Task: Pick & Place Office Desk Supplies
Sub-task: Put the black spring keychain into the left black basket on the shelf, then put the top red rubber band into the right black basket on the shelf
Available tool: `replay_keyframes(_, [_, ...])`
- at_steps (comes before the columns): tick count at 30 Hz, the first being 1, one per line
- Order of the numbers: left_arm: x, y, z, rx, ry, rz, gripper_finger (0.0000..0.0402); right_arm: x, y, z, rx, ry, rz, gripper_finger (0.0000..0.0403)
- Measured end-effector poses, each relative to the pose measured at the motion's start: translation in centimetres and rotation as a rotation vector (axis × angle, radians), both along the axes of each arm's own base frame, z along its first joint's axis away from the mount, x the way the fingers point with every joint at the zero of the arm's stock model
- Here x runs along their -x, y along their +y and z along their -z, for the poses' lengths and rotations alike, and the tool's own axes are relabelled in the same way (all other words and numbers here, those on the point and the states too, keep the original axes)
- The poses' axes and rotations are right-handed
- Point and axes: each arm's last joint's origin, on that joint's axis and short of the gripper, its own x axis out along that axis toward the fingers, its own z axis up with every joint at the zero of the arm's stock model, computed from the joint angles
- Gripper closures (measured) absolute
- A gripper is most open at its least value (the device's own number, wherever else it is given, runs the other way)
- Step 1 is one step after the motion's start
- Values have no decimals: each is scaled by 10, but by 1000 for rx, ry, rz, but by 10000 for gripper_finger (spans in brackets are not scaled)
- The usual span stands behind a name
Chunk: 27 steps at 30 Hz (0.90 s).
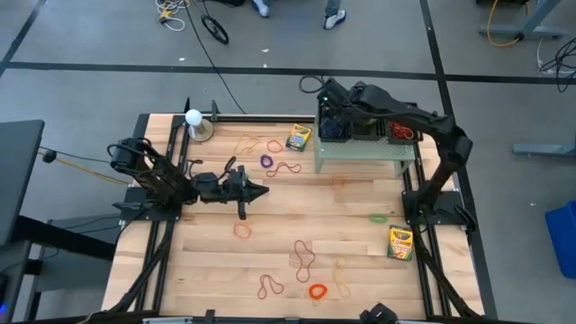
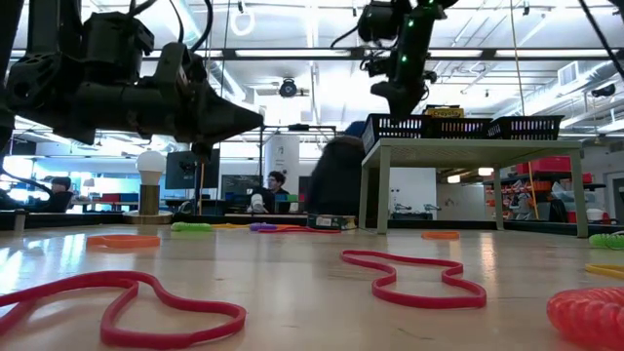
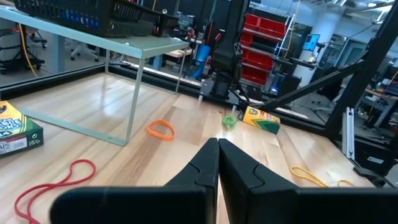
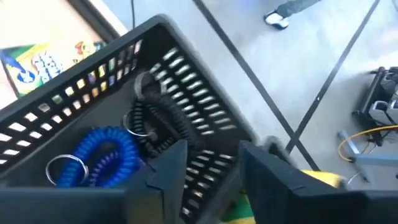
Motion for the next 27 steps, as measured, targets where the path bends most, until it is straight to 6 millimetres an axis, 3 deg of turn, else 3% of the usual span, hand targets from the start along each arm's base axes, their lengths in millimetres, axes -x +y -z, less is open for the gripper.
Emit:
replay_keyframes(5, [0, 0, 3, -33, 31, 0, 385, 12, 24, -20, -24, -34, -43, 244])
replay_keyframes(11, [0, 0, 6, -40, 68, 7, 385, 23, 81, -28, -27, -93, -160, 328])
replay_keyframes(15, [0, -2, 6, -40, 67, 37, 385, 33, 126, -22, -37, -197, -248, 393])
replay_keyframes(22, [0, -7, 7, -57, 81, 67, 385, 50, 197, 3, -103, -403, -377, 384])
replay_keyframes(27, [0, -12, 7, -69, 81, 86, 385, 43, 230, 38, -96, -537, -481, 398])
